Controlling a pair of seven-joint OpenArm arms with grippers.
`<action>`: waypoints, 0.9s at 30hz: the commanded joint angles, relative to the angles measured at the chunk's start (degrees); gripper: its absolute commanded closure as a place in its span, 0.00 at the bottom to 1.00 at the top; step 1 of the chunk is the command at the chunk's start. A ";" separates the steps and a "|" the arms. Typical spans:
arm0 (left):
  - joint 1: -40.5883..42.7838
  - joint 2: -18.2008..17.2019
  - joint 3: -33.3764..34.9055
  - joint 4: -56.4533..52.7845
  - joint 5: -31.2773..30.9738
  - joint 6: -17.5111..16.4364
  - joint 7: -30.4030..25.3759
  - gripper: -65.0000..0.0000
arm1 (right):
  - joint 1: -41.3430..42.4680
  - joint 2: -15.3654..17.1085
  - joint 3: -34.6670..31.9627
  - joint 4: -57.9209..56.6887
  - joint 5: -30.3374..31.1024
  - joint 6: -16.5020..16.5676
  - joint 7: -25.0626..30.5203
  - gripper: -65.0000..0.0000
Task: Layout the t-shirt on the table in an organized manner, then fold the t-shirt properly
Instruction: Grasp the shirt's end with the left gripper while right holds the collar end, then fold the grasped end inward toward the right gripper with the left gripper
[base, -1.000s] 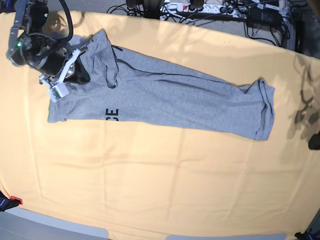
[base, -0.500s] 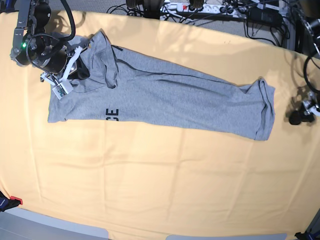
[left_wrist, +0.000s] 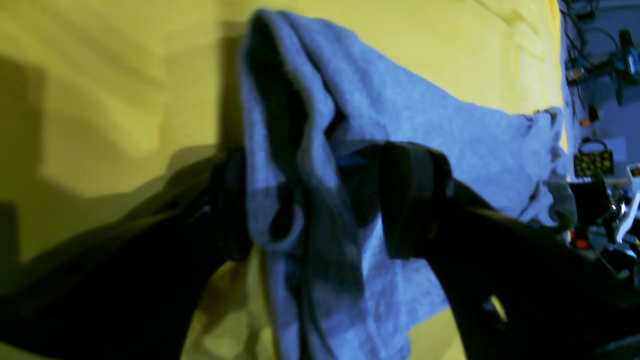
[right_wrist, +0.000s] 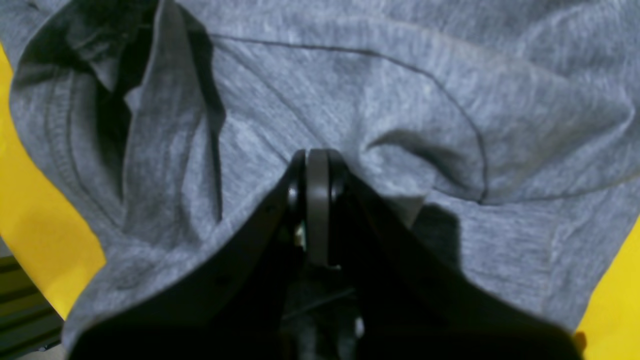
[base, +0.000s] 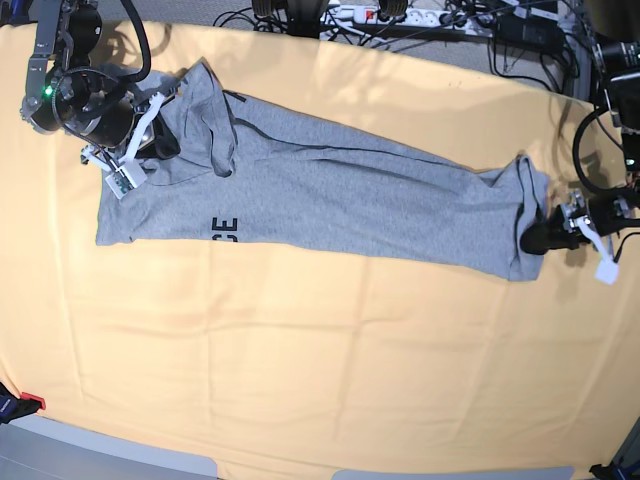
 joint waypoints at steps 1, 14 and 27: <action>-0.13 -0.02 1.27 0.04 3.13 0.27 4.15 0.40 | 0.20 0.68 0.22 0.74 0.20 0.30 0.44 1.00; -4.04 -2.80 4.63 0.42 -2.58 0.27 11.04 1.00 | 0.20 0.68 0.22 0.74 0.26 0.30 0.39 1.00; -11.43 -8.37 4.63 0.42 -3.43 0.27 11.54 1.00 | 0.20 0.68 0.22 7.80 6.38 0.30 -0.09 1.00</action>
